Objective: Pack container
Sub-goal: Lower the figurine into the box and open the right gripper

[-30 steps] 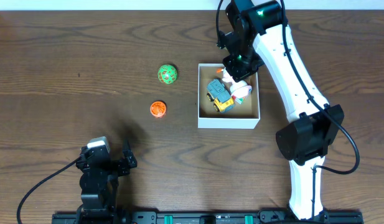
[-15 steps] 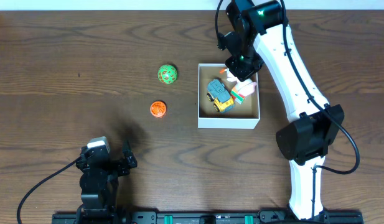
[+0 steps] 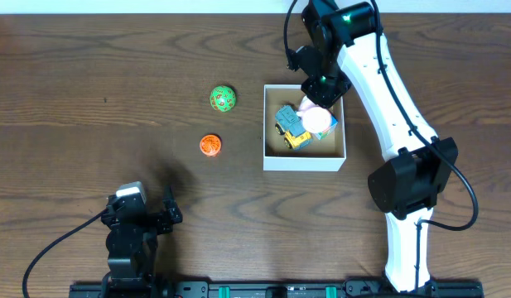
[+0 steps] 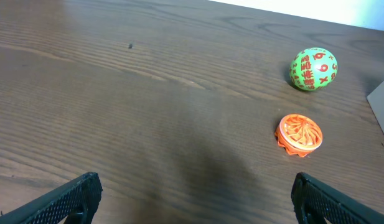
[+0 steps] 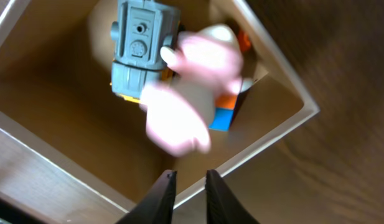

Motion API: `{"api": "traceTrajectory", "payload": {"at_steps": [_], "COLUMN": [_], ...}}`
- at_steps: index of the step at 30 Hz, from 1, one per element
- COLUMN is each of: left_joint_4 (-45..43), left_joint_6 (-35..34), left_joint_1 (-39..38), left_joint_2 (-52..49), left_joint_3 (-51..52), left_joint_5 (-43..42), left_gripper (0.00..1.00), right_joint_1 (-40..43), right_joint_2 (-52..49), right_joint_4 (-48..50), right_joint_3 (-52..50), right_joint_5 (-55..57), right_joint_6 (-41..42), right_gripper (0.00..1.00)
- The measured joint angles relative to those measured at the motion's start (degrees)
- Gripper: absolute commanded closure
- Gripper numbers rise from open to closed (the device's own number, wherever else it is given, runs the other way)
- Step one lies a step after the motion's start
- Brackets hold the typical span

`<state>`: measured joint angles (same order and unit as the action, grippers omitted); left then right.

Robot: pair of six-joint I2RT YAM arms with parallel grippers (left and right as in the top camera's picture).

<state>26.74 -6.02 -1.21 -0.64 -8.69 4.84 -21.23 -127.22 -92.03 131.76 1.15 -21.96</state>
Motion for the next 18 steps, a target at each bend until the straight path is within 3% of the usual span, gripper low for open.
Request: {"api": "traceTrajectory", "payload": {"at_steps": [13,18], "left_joint_4": [0.0,0.0], "left_joint_6": [0.0,0.0], "left_joint_1": [0.0,0.0], "left_joint_2": [0.0,0.0], "left_joint_3": [0.0,0.0], "left_joint_5": [0.0,0.0], "left_gripper": [0.02,0.02], "right_joint_1": [0.0,0.0], "right_joint_2": [0.0,0.0], "right_joint_4": [5.1,5.5], "right_joint_3": [-0.1,0.3], "right_joint_5": [0.2,0.2], "right_joint_6": [1.2,4.5], "right_gripper": [0.5,0.34]}}
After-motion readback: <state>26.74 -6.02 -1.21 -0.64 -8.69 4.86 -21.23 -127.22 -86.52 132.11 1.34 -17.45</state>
